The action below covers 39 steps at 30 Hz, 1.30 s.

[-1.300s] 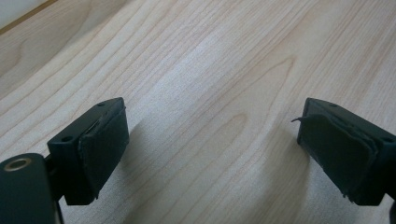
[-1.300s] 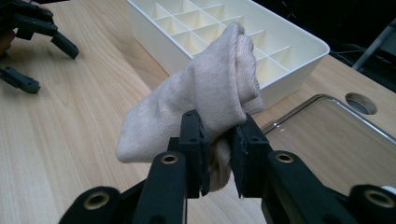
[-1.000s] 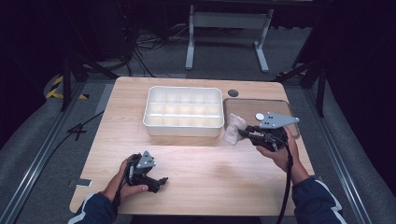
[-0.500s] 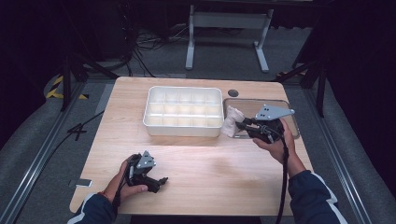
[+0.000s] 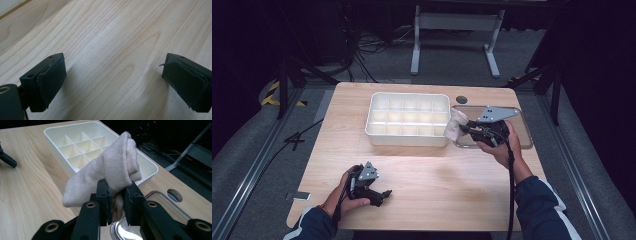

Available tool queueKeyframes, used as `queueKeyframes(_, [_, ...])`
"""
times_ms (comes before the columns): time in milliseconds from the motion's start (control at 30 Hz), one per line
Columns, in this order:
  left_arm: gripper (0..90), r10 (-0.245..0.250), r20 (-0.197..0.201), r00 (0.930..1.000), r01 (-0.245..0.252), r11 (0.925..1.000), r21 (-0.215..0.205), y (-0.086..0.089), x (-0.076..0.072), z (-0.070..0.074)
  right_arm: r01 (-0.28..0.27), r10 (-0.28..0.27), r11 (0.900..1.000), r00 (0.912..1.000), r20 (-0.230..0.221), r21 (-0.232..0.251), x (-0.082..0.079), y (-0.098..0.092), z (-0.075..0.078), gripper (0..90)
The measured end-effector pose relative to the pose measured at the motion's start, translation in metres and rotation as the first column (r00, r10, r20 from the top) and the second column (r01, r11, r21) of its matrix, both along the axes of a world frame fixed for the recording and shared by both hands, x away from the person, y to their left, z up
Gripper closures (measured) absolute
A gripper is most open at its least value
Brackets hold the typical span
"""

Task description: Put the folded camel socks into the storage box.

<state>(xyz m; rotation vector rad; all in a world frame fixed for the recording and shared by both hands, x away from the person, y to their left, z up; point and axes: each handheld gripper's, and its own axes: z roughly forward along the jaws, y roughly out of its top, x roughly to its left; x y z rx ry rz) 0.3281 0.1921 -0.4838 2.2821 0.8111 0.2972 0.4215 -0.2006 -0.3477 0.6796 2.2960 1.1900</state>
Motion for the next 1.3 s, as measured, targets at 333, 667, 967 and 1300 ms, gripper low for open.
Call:
queueKeyframes(333, [5.2, 0.002, 0.001, 1.0, -0.002, 1.0, -0.001, 0.0, 0.0, 0.0, 0.019, -0.019, 0.999, 0.9998, -0.002, -0.025, 0.014, 0.007, 0.0, 76.4])
queueKeyframes(667, [5.1, 0.003, 0.001, 1.0, -0.003, 1.0, 0.004, 0.0, 0.0, 0.0, 0.036, -0.036, 0.998, 0.9994, 0.0, -0.054, 0.024, 0.015, 0.001, 76.3])
queueKeyframes(967, [5.1, 0.003, 0.001, 1.0, -0.003, 1.0, 0.004, 0.0, 0.0, 0.0, 0.047, -0.047, 0.997, 0.9989, -0.002, -0.062, 0.03, 0.017, 0.0, 76.3])
queueKeyframes(1300, [5.1, 0.003, 0.0, 1.0, -0.003, 1.0, 0.004, 0.0, 0.0, 0.0, 0.051, -0.052, 0.993, 0.9987, -0.005, -0.109, 0.039, 0.03, -0.005, 76.3])
